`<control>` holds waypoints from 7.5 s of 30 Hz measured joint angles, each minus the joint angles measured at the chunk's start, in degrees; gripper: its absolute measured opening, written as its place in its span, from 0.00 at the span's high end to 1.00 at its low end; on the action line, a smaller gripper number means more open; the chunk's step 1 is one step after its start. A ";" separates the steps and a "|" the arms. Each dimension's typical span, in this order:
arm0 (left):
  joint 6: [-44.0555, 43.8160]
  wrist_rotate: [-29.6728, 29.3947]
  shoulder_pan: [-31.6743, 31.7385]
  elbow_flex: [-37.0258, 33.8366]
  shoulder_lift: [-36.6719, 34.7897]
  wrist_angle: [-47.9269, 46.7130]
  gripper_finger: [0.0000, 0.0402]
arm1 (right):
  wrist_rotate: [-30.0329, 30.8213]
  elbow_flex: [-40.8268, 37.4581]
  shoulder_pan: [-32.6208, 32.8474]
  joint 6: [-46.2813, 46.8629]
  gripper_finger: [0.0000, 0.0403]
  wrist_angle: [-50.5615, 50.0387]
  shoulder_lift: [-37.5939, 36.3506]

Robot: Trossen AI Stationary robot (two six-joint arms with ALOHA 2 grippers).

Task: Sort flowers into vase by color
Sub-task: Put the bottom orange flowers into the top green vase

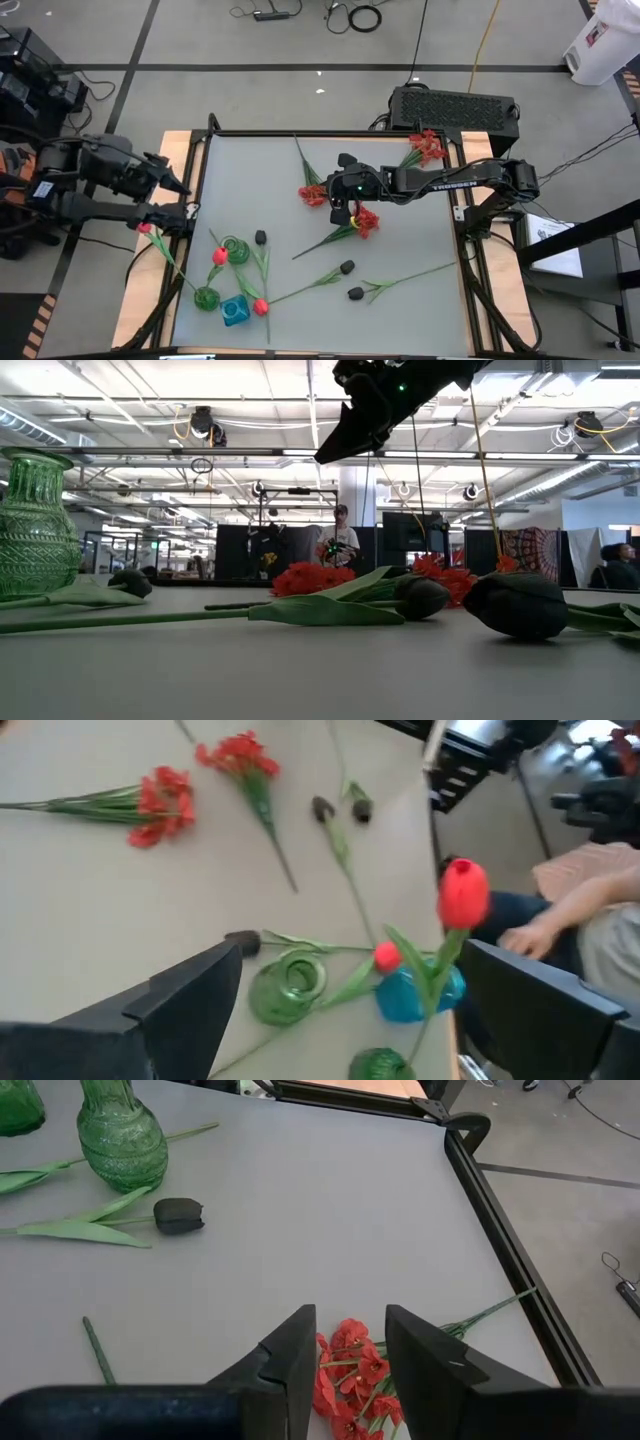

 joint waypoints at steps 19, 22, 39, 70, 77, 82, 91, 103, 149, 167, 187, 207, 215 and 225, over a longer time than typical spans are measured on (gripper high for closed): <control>3.21 -36.73 0.01 0.67 -12.19 -4.48 0.06 | 0.00 0.00 0.00 0.00 0.72 0.00 0.00; 1.42 -37.00 0.01 0.67 -16.09 -3.21 0.06 | 0.00 0.00 -0.01 0.00 0.72 0.00 0.00; 0.15 -38.75 0.01 -2.41 -26.71 -2.55 0.06 | 0.02 0.00 -0.01 -0.72 0.72 0.10 0.00; 7.98 -45.61 -0.02 -18.15 -26.65 16.10 0.06 | -0.24 0.00 0.01 2.19 0.72 2.40 0.01; 7.54 -54.63 -0.02 -18.15 -26.67 20.06 0.06 | 0.37 0.04 -0.48 17.12 0.72 1.95 2.81; 7.55 -54.60 -0.02 -18.15 -26.67 19.30 0.06 | 2.14 0.04 -0.54 22.47 0.70 -3.66 6.78; 7.45 -54.36 -0.01 -18.15 -26.67 18.52 0.06 | -7.86 -0.02 0.63 10.23 0.66 -21.23 7.98; 7.40 -54.06 -0.02 -18.15 -26.67 18.51 0.06 | -13.82 0.00 5.73 -16.66 0.66 -22.12 7.96; 7.46 -52.53 0.00 -18.11 -26.67 18.40 0.06 | -10.03 1.00 5.85 -15.34 0.96 -16.59 18.58; 11.11 -52.52 -0.01 -18.00 -25.96 20.11 0.06 | 8.89 15.43 5.08 -10.72 0.99 -35.89 18.55; 27.23 -53.68 -0.02 -15.53 -11.67 25.02 0.06 | 12.07 39.73 3.20 0.02 0.99 -37.90 18.20; 36.34 -51.98 -0.02 -15.55 13.84 24.73 0.06 | 11.95 41.70 2.86 5.38 0.99 -41.99 18.18; 37.11 -52.09 -0.02 -15.55 18.29 28.23 0.06 | 11.79 41.70 0.22 6.27 0.99 -41.99 18.18; 41.36 -51.89 -0.02 -15.57 20.74 35.80 0.06 | 8.26 41.70 -2.96 6.20 0.99 -41.97 18.18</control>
